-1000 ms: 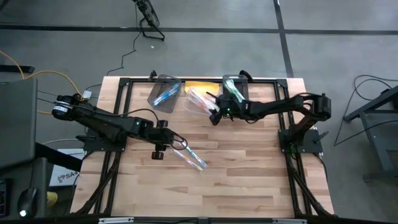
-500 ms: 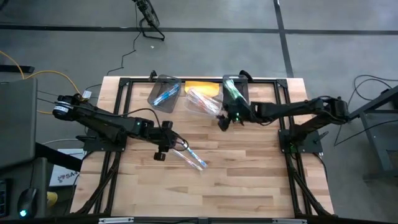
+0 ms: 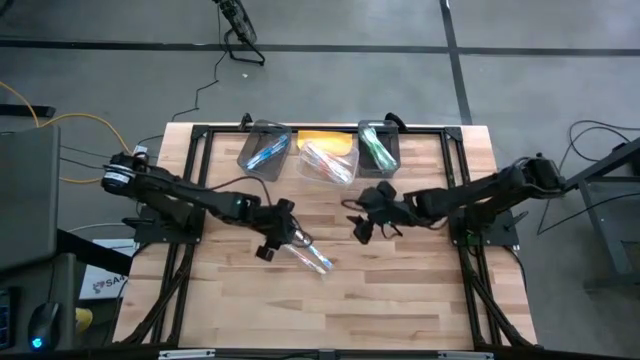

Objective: Pick & Place Toothbrushes
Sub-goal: Put the blue toothbrush into the left black bin

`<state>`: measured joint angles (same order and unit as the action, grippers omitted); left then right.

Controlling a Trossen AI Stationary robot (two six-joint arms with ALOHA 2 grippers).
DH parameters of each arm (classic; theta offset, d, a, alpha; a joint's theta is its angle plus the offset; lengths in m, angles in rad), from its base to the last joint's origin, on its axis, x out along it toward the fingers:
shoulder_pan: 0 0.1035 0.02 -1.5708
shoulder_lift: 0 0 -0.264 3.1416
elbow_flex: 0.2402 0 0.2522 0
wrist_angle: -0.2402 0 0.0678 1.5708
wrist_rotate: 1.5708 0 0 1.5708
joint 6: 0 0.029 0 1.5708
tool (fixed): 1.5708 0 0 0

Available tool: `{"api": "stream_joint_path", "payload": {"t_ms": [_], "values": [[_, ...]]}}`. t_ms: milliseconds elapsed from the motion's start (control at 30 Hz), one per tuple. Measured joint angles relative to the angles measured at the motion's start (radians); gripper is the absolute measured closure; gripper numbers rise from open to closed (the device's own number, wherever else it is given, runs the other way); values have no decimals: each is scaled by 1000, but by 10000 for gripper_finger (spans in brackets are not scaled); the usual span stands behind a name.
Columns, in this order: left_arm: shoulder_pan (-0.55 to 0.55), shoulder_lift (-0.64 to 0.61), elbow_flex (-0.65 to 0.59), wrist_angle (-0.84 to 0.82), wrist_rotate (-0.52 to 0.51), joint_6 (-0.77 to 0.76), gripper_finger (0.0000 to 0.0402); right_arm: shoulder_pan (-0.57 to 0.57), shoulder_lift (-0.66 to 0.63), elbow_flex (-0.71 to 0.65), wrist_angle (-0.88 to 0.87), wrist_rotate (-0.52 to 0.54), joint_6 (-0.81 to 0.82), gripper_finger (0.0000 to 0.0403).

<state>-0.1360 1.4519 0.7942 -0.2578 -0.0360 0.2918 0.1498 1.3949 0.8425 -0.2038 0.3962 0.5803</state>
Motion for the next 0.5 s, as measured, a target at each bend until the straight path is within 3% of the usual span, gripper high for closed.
{"api": "stream_joint_path", "payload": {"t_ms": [300, 500], "values": [[93, 80, 10, 52, 155, 79, 199, 113, 0, 0, 6, 89, 56, 156], [92, 127, 10, 86, 160, 107, 199, 160, 0, 0, 19, 138, 77, 156]]}}
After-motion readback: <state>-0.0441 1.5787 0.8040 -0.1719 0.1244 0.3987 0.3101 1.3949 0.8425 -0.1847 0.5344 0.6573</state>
